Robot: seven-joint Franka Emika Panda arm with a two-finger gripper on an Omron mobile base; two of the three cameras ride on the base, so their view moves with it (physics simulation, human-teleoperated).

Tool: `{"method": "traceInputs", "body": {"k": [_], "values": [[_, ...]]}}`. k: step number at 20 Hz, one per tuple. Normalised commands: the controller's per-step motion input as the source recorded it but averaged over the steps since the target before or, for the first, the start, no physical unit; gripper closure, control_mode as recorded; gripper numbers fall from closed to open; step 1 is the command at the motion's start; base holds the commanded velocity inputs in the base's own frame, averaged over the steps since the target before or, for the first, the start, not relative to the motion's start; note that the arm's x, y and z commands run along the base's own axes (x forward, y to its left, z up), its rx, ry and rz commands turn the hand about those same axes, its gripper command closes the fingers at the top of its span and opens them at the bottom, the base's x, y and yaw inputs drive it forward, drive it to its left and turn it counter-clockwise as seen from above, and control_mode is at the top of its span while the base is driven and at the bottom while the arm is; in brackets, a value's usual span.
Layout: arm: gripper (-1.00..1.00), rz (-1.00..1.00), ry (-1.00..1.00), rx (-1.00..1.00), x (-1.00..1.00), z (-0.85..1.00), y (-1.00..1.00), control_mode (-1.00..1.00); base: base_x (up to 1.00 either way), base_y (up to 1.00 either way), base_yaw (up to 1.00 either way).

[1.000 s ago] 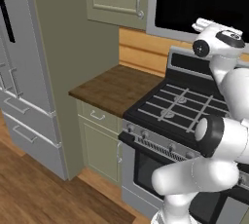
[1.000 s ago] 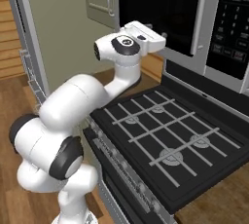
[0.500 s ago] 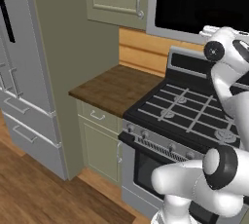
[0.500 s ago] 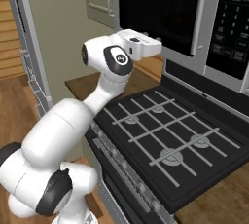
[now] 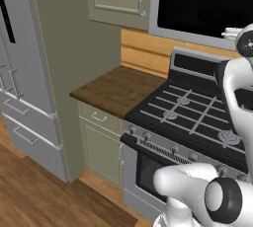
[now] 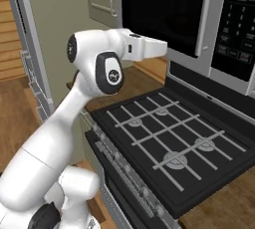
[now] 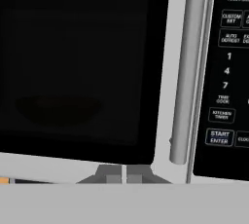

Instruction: Pick the onion from the sink and place it in the bowl. Then pick the bowl and place it in the microwave. Then close the microwave door and press the start button.

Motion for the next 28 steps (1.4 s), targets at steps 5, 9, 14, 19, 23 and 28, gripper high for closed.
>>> {"method": "traceInputs", "body": {"k": [5, 9, 14, 19, 23, 28], "values": [[1.0, 0.0, 0.0, 0.0, -0.52, -0.02, -0.13, -1.0, 0.0, 0.0, 0.0], [1.0, 0.0, -0.02, 0.0, -0.35, 0.02, -0.23, -1.0, 0.0, 0.0, 0.0], [1.0, 0.0, -0.02, 0.08, -0.07, 0.0, -0.16, -1.0, 0.0, 0.0, 0.0], [1.0, 0.0, -0.02, 0.04, 0.03, 0.03, -0.26, -1.0, 0.0, 0.0, 0.0], [1.0, -0.02, -0.1, 0.02, 0.0, 0.28, -0.5, -1.0, 0.0, 0.0, 0.0], [1.0, -0.02, -0.03, 0.0, 0.0, 0.05, -0.3, -1.0, 0.0, 0.0, 0.0]]}}
